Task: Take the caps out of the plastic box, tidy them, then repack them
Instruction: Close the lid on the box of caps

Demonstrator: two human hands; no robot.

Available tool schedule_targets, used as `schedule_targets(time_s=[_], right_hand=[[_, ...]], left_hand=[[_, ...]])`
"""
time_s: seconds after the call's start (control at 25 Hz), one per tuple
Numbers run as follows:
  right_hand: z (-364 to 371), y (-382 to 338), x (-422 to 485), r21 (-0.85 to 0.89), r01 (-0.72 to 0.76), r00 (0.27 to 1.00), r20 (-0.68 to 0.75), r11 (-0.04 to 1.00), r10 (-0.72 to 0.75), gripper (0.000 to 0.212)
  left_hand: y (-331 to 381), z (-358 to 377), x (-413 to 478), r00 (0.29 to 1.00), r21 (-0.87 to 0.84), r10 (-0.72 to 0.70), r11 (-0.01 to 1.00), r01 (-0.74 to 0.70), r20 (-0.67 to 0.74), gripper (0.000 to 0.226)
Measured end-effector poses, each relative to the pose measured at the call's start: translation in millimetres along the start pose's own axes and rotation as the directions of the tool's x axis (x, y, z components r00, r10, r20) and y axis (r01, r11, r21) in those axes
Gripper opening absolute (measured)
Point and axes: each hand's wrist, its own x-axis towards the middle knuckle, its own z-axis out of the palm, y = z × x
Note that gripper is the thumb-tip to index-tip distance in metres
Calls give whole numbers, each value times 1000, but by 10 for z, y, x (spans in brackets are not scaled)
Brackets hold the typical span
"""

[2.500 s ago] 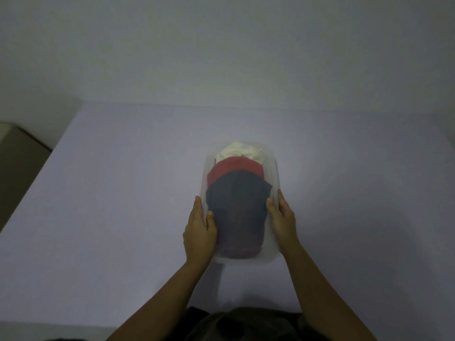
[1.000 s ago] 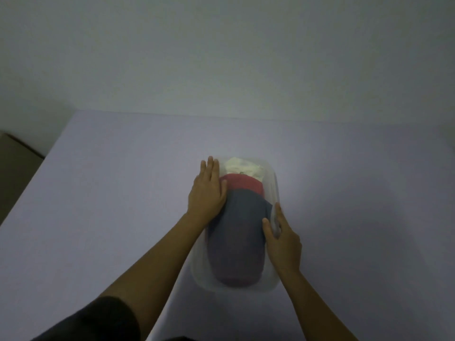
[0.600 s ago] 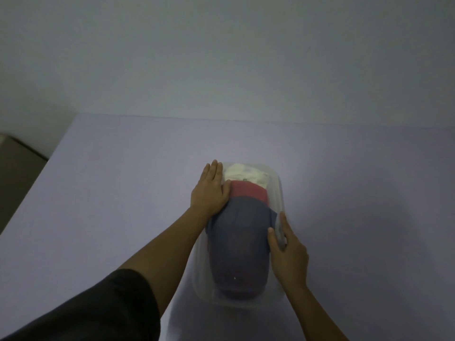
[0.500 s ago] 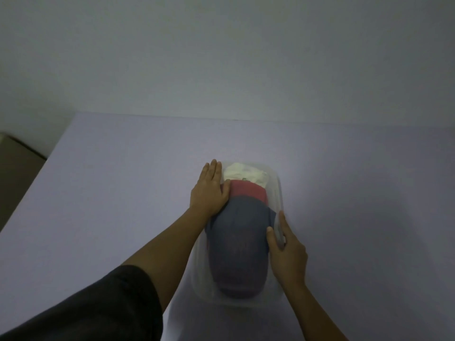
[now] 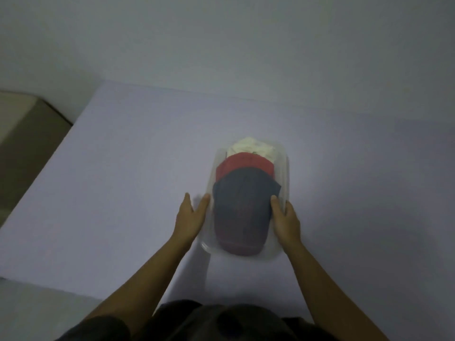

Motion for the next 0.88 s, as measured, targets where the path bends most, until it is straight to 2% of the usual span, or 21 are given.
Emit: schedule_targets(time_s=[0.12, 0.16, 0.24, 0.32, 0.44, 0.56, 0.64, 0.76, 0.84, 0.88], right_hand=[[13, 24, 37, 2, -7, 998, 57, 1000, 7, 67], [19, 28, 43, -1, 0, 998, 56, 1000, 0, 67], [11, 34, 28, 22, 12, 999, 47, 1000, -13, 66], [-51, 24, 1, 110, 6, 999, 49, 994, -11, 61], [-260, -37, -3, 328, -4, 995, 94, 945, -28, 50], [-707, -240, 150, 517, 0, 997, 61, 856, -37, 72], [-1125, -417, 338, 623, -4, 999, 27, 782, -17, 77], [-1641, -568, 577, 655, -17, 996, 80, 755, -48, 85], [-1774, -607, 685, 680, -6, 997, 64, 733, -51, 90], [-1780, -606, 742, 707, 13, 999, 23, 707, -41, 83]], left_hand=[[-360, 103, -506, 981, -269, -177, 944, 191, 75, 85], [-407, 163, -612, 976, -364, -196, 906, 216, 92, 82], [-410, 220, -694, 984, -462, -170, 869, 176, 54, 67], [-295, 173, -624, 996, -439, -94, 895, 82, -6, 49], [59, 21, -436, 1000, -403, 11, 915, -8, 6, 37], [526, -52, -248, 989, -323, 109, 944, -72, 99, 36], [821, -61, -125, 969, -223, 158, 968, -114, 189, 34], [1260, 41, 55, 928, -112, 204, 978, -178, 312, 32], [1573, 177, 215, 929, -77, 213, 977, -199, 302, 34], [1693, 248, 320, 935, -77, 219, 976, -205, 279, 37]])
